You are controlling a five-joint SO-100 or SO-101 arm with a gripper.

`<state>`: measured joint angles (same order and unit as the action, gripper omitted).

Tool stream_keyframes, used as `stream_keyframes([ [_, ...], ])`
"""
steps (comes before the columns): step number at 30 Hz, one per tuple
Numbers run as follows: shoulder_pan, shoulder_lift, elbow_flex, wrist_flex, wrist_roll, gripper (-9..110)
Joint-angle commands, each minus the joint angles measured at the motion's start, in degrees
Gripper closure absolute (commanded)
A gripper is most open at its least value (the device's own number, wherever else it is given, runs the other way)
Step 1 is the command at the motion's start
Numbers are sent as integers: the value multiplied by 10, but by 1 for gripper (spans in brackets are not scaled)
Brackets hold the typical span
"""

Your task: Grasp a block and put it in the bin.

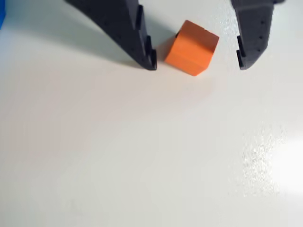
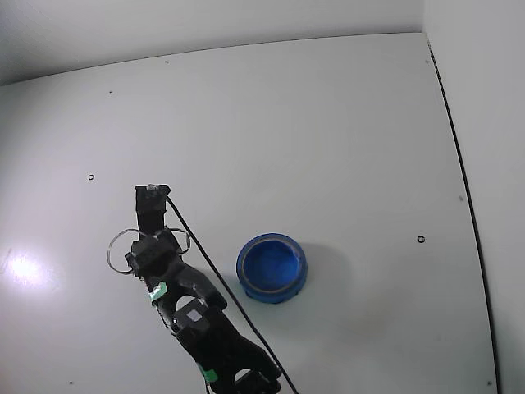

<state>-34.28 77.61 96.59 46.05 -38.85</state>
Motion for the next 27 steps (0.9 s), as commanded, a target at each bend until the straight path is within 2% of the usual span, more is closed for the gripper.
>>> stream_keyframes([
  [1, 7, 4, -3, -1, -5, 93],
  [3, 7, 4, -3, -1, -5, 103],
  [7, 9, 9, -2, 2, -3, 99],
  [13, 48, 32, -2, 6, 4, 102],
  [27, 288, 345, 152, 0, -4, 101],
])
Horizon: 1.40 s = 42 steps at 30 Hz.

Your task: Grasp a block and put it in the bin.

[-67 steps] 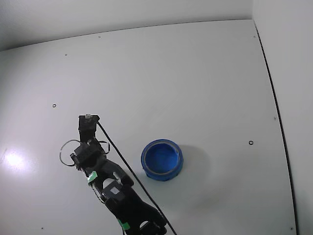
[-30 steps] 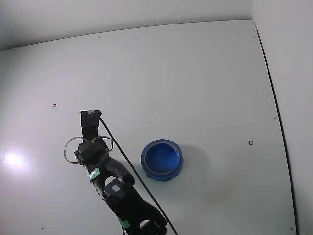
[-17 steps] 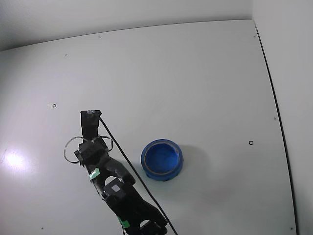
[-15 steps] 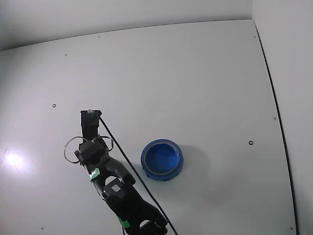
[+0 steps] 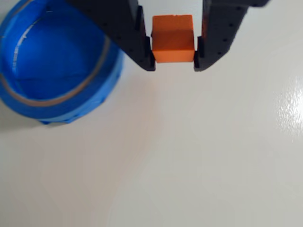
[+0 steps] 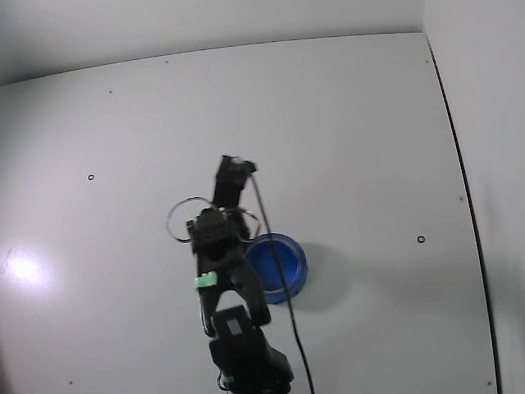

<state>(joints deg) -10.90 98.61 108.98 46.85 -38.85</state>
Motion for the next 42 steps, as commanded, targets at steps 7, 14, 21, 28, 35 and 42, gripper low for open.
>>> stream_keyframes([
  [7, 142, 221, 91, -9, -6, 101],
  [14, 158, 221, 142, -9, -6, 101],
  [21, 157, 222, 169, -9, -5, 100],
  [28, 157, 229, 176, -9, -4, 90],
  [35, 164, 230, 170, -9, 4, 77],
  [42, 181, 353, 168, -8, 72, 91],
])
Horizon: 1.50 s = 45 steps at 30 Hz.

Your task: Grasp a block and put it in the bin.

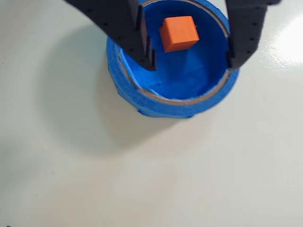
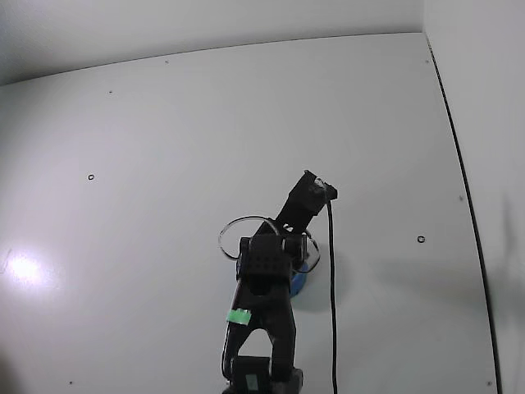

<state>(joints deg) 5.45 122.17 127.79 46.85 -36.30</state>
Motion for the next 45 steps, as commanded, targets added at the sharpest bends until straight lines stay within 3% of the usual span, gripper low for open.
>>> stream_keyframes([
  [1, 25, 154, -16, -8, 69, 94],
  [5, 46, 297, -12, -8, 176, 102],
  [11, 62, 448, -11, -5, 378, 98],
  [16, 87, 492, 2, -2, 479, 98],
  [32, 90, 642, 410, 0, 508, 102],
  [37, 94, 710, 350, 8, 508, 102],
  [45, 91, 684, 211, 142, 501, 102],
])
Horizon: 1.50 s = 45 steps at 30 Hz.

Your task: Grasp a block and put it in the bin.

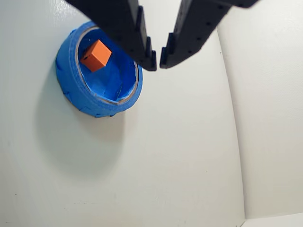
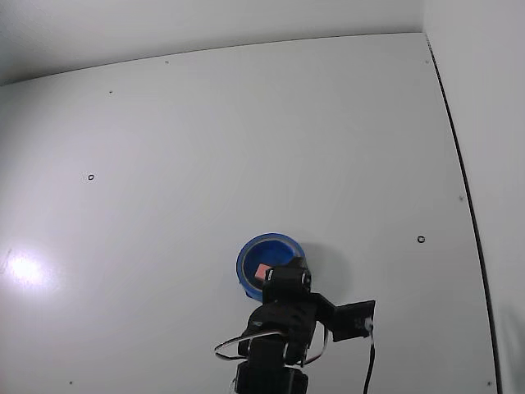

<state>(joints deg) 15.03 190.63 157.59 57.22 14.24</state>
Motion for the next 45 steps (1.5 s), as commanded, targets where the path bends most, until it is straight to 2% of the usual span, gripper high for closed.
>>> stream_keyframes([
  [1, -5, -1, -91, 52, -7, 102],
  [6, -5, -5, -58, 120, -8, 102],
  [11, -6, -9, 4, 138, -11, 102],
  [20, -79, -4, 64, 147, -127, 102],
  [29, -147, -5, 124, 139, -97, 102],
  [45, -149, -4, 132, 138, -91, 102],
])
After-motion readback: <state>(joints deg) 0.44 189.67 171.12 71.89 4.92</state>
